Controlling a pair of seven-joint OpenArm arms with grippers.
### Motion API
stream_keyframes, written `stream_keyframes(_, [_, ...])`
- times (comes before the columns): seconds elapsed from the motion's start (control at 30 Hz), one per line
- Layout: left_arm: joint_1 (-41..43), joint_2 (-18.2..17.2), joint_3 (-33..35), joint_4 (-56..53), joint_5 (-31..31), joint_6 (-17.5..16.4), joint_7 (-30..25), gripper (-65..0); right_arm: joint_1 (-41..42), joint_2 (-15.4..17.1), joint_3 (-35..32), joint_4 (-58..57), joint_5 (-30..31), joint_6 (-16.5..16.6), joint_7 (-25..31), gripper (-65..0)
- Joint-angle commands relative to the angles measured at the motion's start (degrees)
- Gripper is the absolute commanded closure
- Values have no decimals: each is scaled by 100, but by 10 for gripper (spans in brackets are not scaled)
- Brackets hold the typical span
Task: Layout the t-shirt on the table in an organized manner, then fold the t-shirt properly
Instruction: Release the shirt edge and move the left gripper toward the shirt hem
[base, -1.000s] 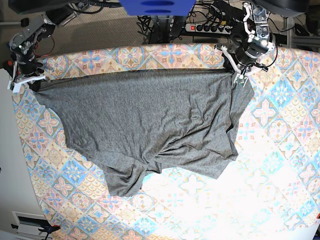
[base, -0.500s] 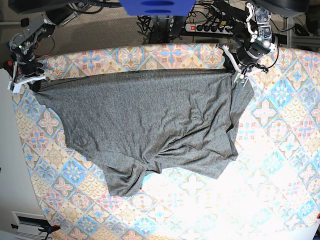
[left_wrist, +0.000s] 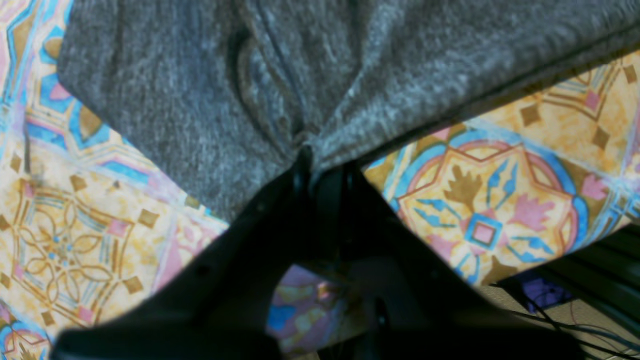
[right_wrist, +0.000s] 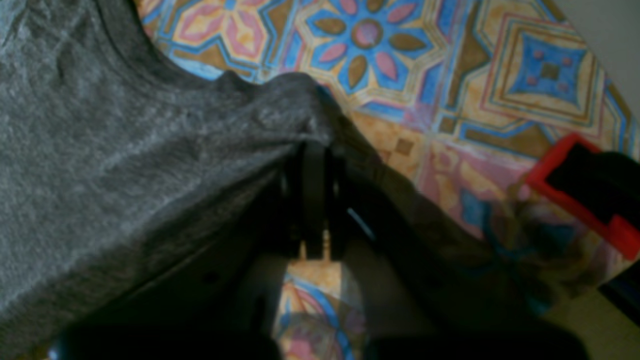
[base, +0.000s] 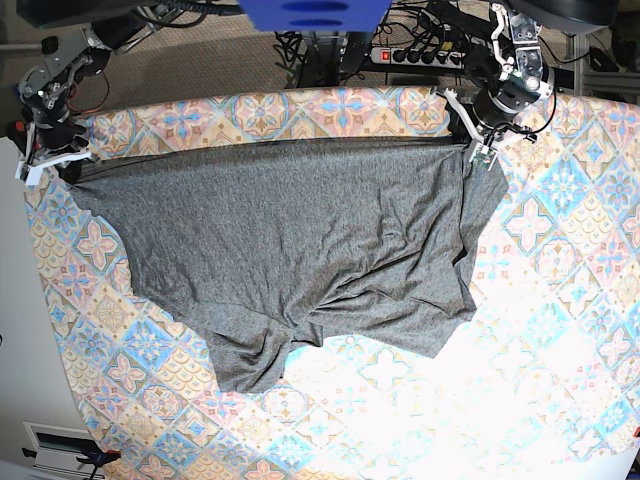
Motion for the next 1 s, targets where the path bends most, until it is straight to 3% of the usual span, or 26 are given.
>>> stream_keyframes(0.0, [152,40,68,-135,218,-101,766,-5,37,126,28,132,71,-55,176,0])
stream_keyframes(0.13, [179,40,77,-3,218,-101,758,-228,37,126,28,132,71,-55,176,0])
stream_keyframes(0.23, [196,40,86,226,218,-215,758,-309,37,126,28,132,71,-55,176,-17])
stream_keyframes(0.37, [170,48,42,516,209,-707,758,-304,37,126,28,132,71,-11,176,-133])
stream_keyframes(0.53, [170,48,50,955,209,-720,758,-304,37,126,54,211,71,705,176,-192])
stream_keyframes(0.97, [-393,48,33,1623,209,-720,758,-304,37,126,19,712,71,705,176,-222])
